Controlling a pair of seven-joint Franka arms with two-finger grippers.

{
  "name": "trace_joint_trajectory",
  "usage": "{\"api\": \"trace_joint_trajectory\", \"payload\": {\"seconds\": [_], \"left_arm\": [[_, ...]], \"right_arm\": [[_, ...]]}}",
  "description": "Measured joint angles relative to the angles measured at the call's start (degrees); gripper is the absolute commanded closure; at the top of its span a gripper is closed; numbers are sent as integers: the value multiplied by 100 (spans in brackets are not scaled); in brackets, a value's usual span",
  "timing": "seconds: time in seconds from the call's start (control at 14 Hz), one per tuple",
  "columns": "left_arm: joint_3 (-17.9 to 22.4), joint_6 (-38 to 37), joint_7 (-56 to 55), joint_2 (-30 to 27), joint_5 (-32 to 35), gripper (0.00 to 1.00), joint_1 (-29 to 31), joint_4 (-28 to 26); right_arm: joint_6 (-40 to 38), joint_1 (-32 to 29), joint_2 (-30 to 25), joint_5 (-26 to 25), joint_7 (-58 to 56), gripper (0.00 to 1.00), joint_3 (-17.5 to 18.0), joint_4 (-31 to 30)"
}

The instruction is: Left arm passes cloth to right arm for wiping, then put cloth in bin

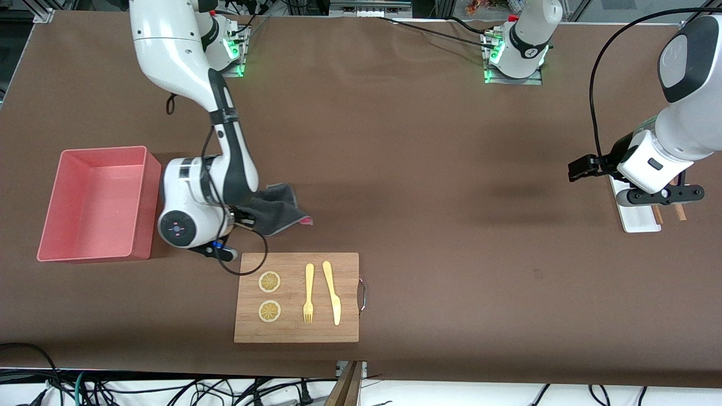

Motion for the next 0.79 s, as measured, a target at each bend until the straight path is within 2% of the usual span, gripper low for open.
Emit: {"api": "trace_joint_trajectory", "payload": {"seconds": [0.29, 0.57, 0.79], "left_arm": [[-2, -5, 9, 1, 0, 0, -6, -1], [-3, -5, 16, 7, 0, 0, -9, -1], [-4, -5, 18, 24, 0, 0, -12, -2]], "right_arm": [[-304, -12, -5, 0, -1092, 100, -709, 1], [-475, -3, -167, 0, -1401, 100, -1010, 208], [-1181, 15, -396, 0, -1459, 100, -1300, 642]]}}
